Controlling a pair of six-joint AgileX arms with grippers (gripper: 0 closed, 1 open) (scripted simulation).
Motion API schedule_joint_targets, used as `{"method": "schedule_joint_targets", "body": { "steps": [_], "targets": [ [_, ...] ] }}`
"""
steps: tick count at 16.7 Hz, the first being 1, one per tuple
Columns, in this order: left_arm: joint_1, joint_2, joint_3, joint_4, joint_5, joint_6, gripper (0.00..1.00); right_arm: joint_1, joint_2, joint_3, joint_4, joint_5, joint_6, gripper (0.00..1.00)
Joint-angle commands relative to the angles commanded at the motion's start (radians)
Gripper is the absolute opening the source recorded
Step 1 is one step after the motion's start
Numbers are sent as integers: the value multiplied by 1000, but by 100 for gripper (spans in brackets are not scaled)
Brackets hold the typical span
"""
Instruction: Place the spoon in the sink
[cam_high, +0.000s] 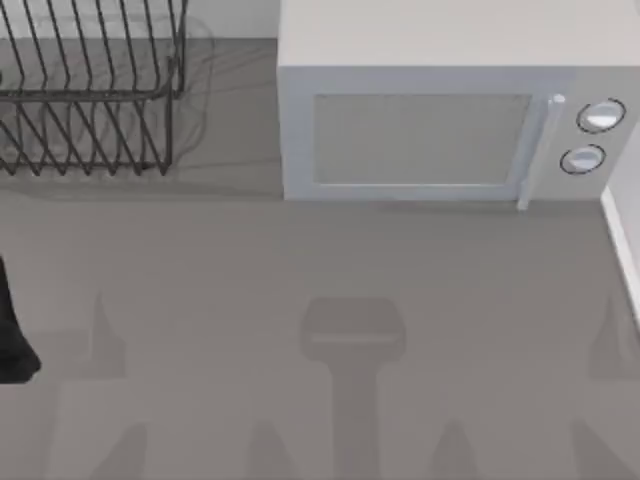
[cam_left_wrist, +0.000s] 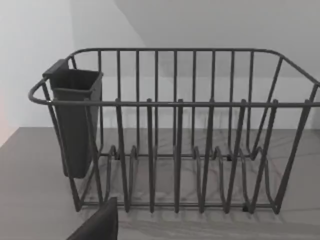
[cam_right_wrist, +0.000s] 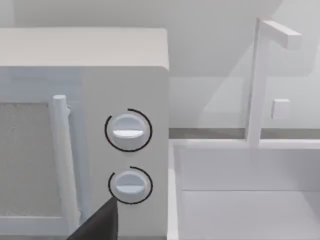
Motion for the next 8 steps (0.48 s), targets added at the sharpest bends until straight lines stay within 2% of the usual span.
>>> {"method": "schedule_joint_targets", "body": {
  "steps": [4,8],
  "targets": [
    [0,0,0,0,0,0,100,-8,29,21,-21,1,-30,100],
    [0,0,0,0,0,0,100,-50,191,132,-140,0,-218,100]
  ]
}}
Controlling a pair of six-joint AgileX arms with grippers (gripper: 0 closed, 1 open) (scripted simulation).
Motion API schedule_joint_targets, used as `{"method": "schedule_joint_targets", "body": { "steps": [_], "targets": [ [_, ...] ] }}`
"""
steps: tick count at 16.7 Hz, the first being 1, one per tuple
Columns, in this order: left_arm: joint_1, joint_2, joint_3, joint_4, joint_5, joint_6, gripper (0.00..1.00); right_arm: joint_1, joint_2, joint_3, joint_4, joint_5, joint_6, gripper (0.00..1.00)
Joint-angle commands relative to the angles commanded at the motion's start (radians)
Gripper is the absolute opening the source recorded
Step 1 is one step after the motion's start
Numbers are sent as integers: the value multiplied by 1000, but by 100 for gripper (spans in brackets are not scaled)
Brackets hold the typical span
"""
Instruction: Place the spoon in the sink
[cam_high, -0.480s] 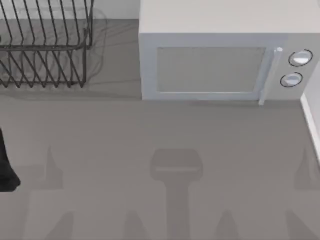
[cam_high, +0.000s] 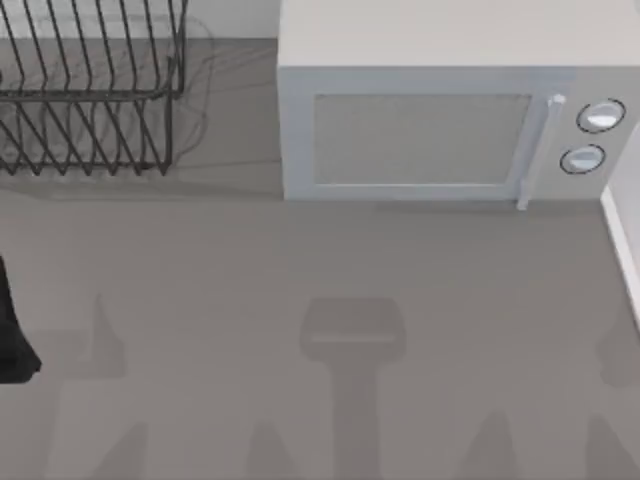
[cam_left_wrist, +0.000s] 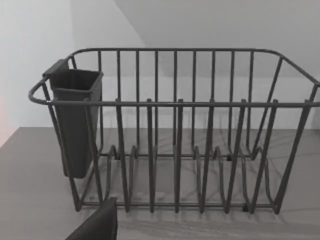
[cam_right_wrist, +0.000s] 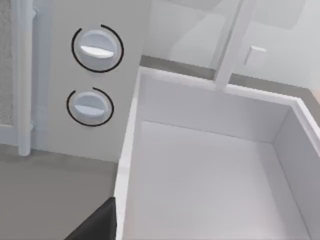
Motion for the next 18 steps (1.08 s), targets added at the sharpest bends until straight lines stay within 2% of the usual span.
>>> {"method": "schedule_joint_targets", "body": {
  "steps": [3,12,18],
  "targets": [
    [0,0,0,0,0,0,100,-46,190,119,-141,-2,-251,100],
    [0,0,0,0,0,0,100,-209,861,502,-641,-2,-1201,100],
    [0,0,0,0,0,0,100,-290,1160,713,-859,-2,-1611,100]
  ]
}}
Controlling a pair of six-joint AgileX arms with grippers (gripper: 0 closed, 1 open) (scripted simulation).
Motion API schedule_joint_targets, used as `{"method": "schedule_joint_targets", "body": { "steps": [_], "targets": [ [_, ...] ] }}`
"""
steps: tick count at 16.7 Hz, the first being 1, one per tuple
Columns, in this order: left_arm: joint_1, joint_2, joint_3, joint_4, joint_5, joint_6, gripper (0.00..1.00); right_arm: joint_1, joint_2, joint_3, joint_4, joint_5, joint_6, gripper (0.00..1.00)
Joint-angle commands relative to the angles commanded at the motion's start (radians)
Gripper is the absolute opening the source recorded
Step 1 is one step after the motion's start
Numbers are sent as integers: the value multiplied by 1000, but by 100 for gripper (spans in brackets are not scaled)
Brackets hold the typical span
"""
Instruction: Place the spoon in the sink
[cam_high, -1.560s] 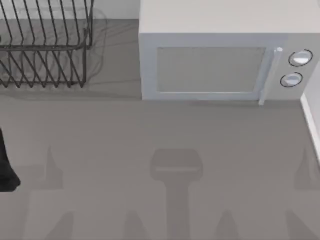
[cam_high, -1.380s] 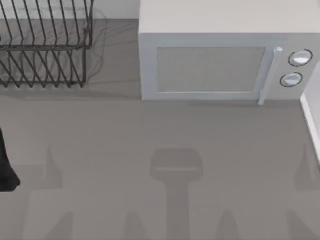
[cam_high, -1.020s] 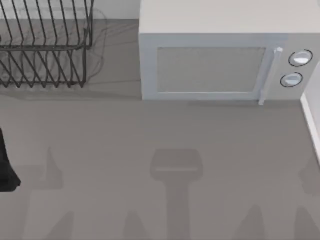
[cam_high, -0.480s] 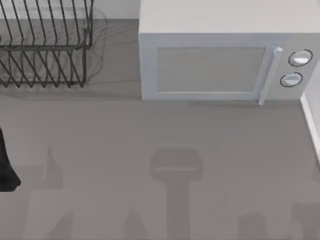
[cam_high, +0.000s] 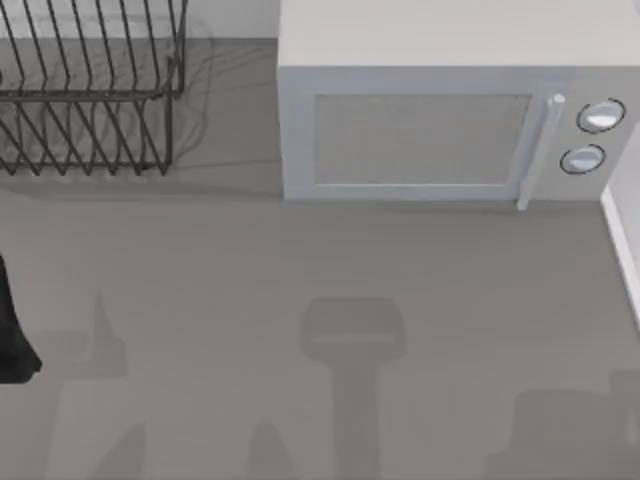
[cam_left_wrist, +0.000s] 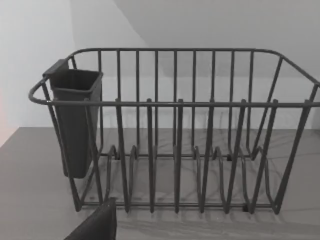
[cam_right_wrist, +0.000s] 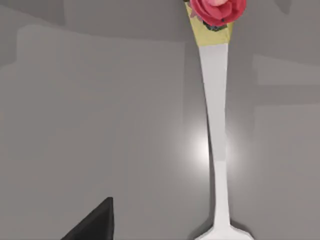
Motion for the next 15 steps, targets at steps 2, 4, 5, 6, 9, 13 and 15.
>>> {"method": "schedule_joint_targets", "body": {
  "steps": [2,4,5,6,9,13,15],
  "targets": [
    [0,0,0,0,0,0,100,-15,53,44,-37,-1,-82,100],
    [0,0,0,0,0,0,100,-23,79,67,-56,-2,-123,100],
    [0,0,0,0,0,0,100,-24,82,70,-58,-2,-128,100],
    [0,0,0,0,0,0,100,-24,82,70,-58,-2,-128,100],
    [0,0,0,0,0,0,100,-19,78,66,-55,-2,-127,100],
    [0,0,0,0,0,0,100,-20,116,24,16,-2,-124,100],
    [0,0,0,0,0,0,100,-20,159,-24,113,-2,-123,100]
  ]
}}
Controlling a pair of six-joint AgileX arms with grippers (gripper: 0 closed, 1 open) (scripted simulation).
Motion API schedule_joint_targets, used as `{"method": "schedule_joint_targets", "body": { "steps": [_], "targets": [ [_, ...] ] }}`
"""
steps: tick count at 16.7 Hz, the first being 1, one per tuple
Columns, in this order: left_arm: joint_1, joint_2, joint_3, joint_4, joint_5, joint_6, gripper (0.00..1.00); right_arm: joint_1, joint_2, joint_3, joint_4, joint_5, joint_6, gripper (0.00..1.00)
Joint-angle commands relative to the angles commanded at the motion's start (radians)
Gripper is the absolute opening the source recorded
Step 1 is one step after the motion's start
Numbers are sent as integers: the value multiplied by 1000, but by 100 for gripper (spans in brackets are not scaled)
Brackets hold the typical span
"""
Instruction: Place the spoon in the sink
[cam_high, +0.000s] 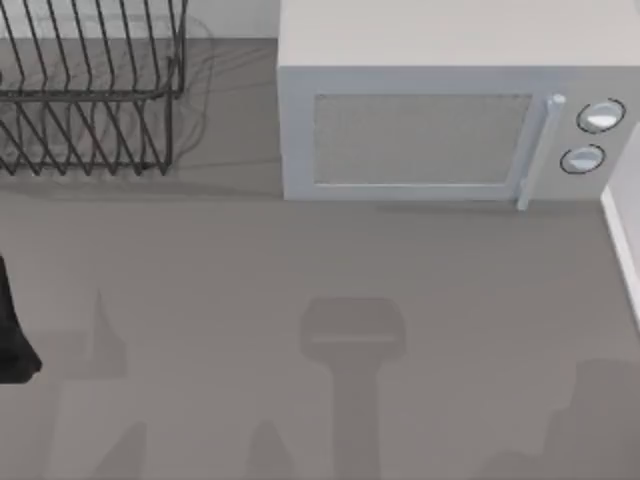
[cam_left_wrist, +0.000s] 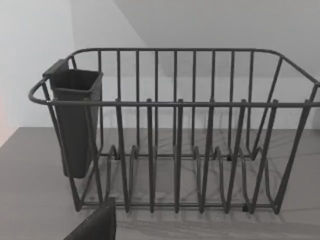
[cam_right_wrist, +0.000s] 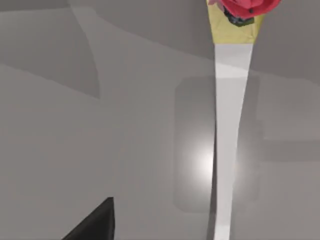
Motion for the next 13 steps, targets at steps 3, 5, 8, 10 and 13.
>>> {"method": "schedule_joint_targets", "body": {
  "steps": [3,5,8,10,13],
  "targets": [
    [0,0,0,0,0,0,100,1,76,-85,171,0,2,100],
    [0,0,0,0,0,0,100,1,116,-130,252,0,3,100],
    [0,0,0,0,0,0,100,2,138,-156,294,0,4,100],
    [0,0,0,0,0,0,100,2,138,-156,294,0,4,100],
    [0,0,0,0,0,0,100,2,138,-156,294,0,4,85]
  ]
}}
